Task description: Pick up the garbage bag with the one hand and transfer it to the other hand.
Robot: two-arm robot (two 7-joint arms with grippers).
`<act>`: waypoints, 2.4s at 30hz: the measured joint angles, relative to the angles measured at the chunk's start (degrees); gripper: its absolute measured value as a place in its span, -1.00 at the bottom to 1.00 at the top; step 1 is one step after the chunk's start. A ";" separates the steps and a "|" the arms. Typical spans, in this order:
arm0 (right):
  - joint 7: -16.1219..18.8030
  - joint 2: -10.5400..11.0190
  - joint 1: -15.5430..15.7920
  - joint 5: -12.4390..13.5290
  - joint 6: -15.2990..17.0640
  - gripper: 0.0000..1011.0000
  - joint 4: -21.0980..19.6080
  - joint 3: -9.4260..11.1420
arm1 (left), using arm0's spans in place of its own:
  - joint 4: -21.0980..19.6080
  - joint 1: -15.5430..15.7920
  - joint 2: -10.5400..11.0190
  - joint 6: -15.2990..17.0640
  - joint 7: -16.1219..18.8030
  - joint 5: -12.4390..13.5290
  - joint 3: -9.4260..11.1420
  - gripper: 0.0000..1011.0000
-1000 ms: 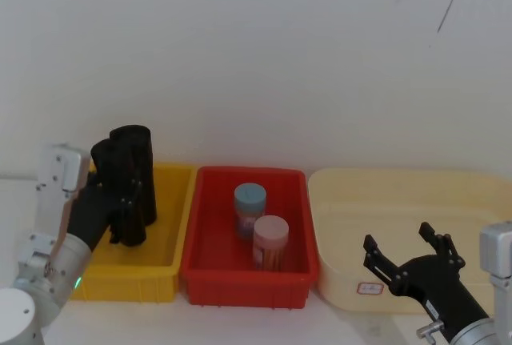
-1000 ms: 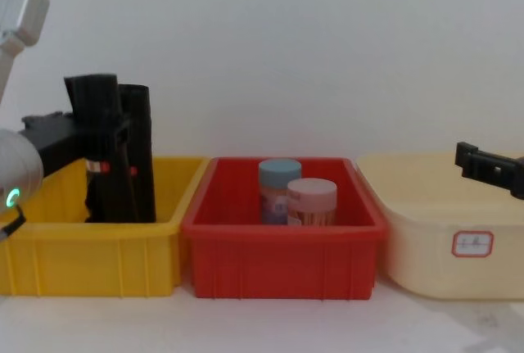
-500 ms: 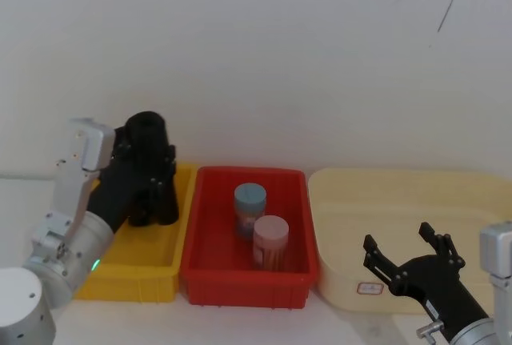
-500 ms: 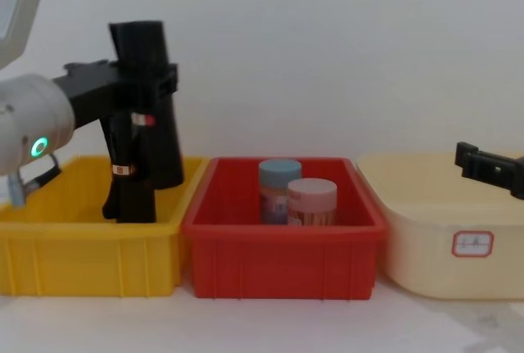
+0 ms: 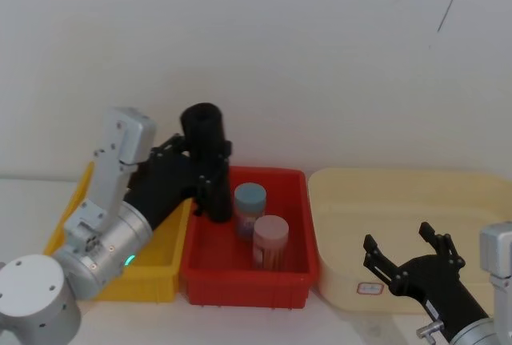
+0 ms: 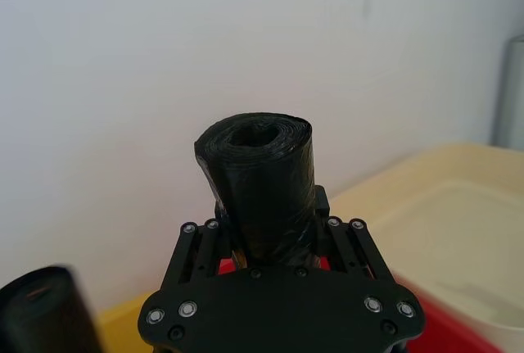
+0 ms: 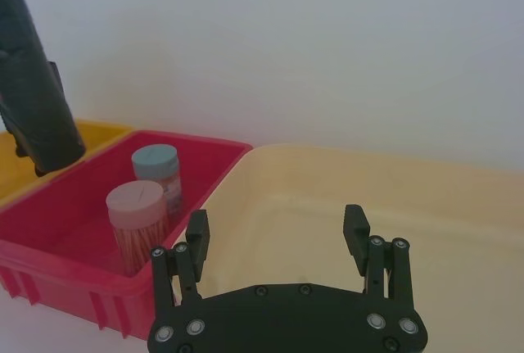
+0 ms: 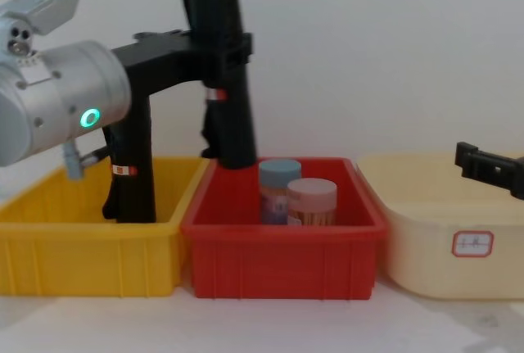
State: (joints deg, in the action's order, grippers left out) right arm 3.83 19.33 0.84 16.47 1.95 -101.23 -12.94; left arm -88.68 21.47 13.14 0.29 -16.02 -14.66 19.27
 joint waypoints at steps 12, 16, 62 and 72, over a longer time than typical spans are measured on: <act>0.00 0.00 0.00 0.00 0.00 0.98 0.00 0.00 | 0.97 2.38 -1.47 -0.82 -7.02 -3.30 3.69 0.02; 0.00 0.00 0.00 0.00 0.00 0.98 0.00 0.00 | 2.04 3.36 -2.25 -1.31 -9.33 -4.50 4.85 0.02; 0.98 0.71 0.00 -0.38 0.24 0.98 -0.64 -0.34 | 7.78 7.92 -5.64 -6.07 -13.51 -7.22 10.53 0.02; 5.13 2.91 -0.67 -1.63 0.93 0.98 -2.58 -2.07 | 7.73 7.96 -5.56 -6.13 -13.25 -7.13 10.65 0.02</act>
State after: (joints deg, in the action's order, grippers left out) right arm 8.96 22.24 0.17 14.84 2.88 -103.81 -15.01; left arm -80.96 29.43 7.58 -5.84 -29.27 -21.79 29.92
